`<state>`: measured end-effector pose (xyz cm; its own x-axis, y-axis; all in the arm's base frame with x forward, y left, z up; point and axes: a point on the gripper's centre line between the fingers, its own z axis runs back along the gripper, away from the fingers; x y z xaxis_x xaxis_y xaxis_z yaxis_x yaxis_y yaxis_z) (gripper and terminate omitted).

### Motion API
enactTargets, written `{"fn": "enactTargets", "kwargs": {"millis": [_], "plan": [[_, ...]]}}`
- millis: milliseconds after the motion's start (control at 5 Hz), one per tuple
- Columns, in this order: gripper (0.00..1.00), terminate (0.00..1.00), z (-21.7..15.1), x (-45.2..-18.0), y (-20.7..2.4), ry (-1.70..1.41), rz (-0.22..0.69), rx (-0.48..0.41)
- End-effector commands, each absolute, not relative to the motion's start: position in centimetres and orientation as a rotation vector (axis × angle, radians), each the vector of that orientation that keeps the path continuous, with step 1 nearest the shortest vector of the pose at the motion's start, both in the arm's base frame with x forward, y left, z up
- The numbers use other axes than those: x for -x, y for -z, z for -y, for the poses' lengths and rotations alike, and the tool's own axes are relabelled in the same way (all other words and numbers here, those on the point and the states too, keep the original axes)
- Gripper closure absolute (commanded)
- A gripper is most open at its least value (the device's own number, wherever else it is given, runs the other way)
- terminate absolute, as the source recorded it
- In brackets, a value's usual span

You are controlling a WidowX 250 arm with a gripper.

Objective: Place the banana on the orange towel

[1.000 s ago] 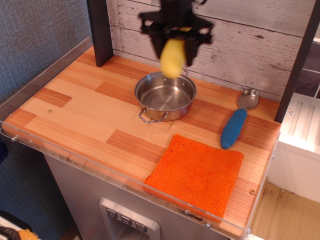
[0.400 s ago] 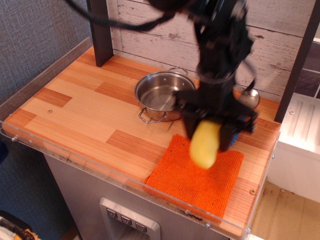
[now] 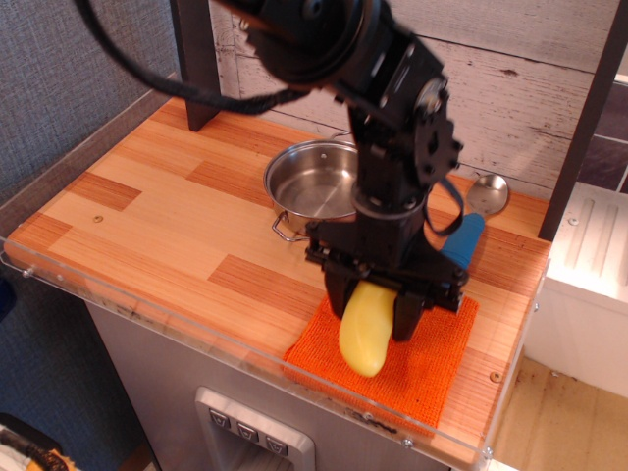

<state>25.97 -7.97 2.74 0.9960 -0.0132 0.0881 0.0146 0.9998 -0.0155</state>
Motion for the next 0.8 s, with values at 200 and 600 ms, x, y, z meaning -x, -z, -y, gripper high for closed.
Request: {"fn": "enactTargets", "kwargs": {"millis": [200, 600], "plan": [[0.0, 0.0, 8.1, -26.1, -6.2, 0.039, 0.149, 0.087], [0.0, 0.0, 2.3, -28.1, -11.8, -0.057, 0.222, 0.113]]}}
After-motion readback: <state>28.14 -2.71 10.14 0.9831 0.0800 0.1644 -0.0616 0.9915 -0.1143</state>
